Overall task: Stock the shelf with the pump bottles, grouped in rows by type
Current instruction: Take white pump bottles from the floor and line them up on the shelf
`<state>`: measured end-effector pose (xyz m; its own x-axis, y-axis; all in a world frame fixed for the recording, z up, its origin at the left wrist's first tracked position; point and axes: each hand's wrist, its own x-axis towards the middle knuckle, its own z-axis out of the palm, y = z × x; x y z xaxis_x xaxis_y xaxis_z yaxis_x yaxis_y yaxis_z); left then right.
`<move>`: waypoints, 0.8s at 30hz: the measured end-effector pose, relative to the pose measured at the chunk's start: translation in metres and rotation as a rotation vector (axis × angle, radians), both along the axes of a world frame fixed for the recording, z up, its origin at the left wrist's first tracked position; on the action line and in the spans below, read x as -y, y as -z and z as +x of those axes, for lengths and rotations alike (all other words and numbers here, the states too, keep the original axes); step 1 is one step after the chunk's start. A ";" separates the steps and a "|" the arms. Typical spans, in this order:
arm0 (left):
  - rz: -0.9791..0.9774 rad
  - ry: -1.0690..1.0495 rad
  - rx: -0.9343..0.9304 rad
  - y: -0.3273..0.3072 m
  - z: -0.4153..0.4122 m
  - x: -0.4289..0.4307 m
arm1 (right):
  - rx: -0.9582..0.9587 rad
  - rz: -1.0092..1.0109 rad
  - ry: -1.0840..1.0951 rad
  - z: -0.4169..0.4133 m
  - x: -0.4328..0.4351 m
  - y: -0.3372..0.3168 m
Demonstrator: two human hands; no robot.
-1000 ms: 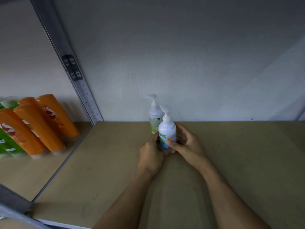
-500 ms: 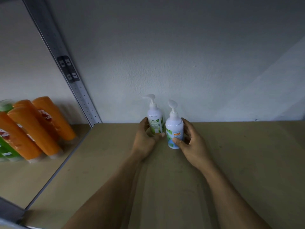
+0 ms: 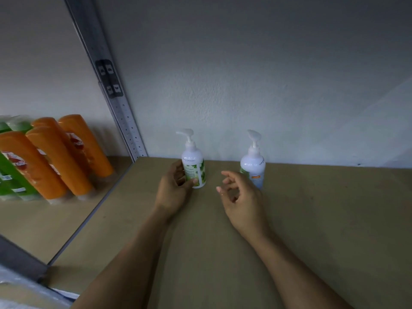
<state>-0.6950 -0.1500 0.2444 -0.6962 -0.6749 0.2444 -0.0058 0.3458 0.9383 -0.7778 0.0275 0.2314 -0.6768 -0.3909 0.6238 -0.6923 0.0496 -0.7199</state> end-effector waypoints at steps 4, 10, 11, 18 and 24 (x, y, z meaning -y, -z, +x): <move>0.072 -0.023 -0.035 0.002 0.021 0.021 | 0.099 0.215 -0.111 0.000 0.032 0.008; -0.214 -0.292 0.127 0.014 0.067 0.074 | 0.248 0.285 -0.311 0.004 0.107 0.004; -0.297 -0.330 0.184 0.016 0.076 0.083 | 0.263 0.292 -0.328 0.005 0.117 0.004; -0.402 -0.288 0.383 0.016 0.093 0.078 | 0.328 0.272 -0.313 -0.009 0.129 -0.003; -0.139 -0.303 0.187 0.003 0.101 0.071 | 0.252 0.278 -0.245 0.001 0.140 -0.006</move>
